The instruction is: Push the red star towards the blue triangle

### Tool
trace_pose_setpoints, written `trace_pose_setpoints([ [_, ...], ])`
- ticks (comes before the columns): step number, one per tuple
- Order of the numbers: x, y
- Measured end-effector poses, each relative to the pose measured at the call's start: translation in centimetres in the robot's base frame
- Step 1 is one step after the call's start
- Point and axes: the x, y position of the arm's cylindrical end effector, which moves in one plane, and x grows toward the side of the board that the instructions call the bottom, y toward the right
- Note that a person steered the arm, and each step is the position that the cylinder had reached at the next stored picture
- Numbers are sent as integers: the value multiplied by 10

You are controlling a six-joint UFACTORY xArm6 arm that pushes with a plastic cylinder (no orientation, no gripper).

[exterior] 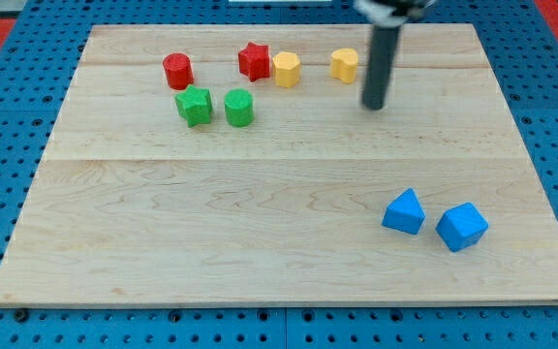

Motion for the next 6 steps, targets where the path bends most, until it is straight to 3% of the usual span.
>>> trace_pose_setpoints([
  [1, -66, 9],
  [2, -83, -42],
  [3, -71, -106],
  [4, -108, -117],
  [6, -112, -218],
])
